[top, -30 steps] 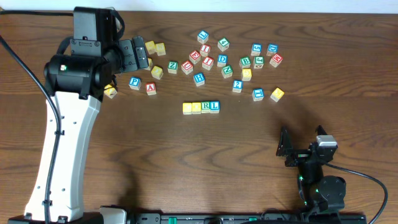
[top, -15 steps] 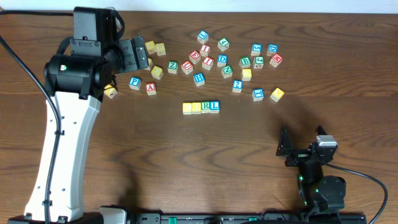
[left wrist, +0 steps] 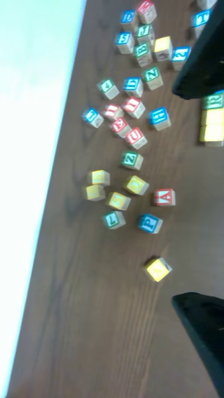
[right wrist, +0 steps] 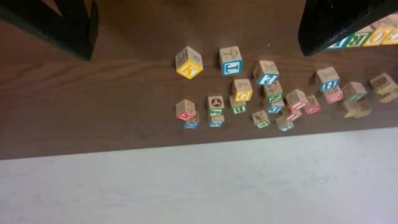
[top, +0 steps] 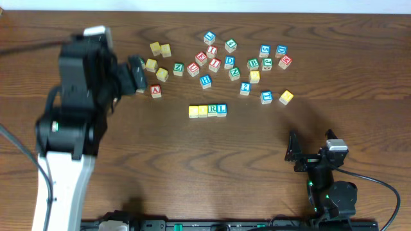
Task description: Spell out CORL
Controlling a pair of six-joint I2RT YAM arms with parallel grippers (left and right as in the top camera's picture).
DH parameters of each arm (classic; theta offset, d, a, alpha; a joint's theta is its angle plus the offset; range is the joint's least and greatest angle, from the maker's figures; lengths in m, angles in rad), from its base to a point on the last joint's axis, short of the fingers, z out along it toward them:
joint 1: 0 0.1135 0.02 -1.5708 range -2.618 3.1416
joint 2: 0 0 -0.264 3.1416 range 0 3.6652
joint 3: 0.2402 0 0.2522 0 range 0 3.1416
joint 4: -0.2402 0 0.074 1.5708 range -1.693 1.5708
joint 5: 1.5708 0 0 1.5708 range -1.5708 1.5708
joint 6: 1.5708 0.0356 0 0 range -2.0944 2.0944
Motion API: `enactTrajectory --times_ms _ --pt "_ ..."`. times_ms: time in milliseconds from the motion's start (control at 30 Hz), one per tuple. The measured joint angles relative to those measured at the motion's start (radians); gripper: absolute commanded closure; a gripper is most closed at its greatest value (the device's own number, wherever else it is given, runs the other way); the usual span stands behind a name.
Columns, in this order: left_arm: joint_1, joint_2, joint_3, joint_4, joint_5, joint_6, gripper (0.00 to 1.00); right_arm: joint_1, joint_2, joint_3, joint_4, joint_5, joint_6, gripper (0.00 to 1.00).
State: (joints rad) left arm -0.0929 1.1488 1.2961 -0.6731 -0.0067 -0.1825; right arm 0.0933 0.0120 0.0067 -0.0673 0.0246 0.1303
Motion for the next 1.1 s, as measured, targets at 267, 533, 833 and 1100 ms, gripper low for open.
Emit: enactTrajectory --times_ms 267,533,833,1100 --pt "0.084 -0.356 -0.557 0.297 0.0 0.0 0.02 0.0 -0.001 0.0 -0.002 -0.003 0.003 0.01" --pt "0.13 -0.87 -1.144 0.636 0.001 0.005 0.02 -0.001 0.0 0.0 -0.002 -0.005 0.002 0.01" --pt "0.13 -1.089 -1.283 0.653 0.014 0.02 0.02 -0.001 0.0 0.0 -0.002 -0.006 0.003 0.01" --pt "0.13 -1.138 -1.281 0.651 0.02 0.035 0.02 -0.001 0.0 0.0 -0.002 -0.006 0.003 0.01"
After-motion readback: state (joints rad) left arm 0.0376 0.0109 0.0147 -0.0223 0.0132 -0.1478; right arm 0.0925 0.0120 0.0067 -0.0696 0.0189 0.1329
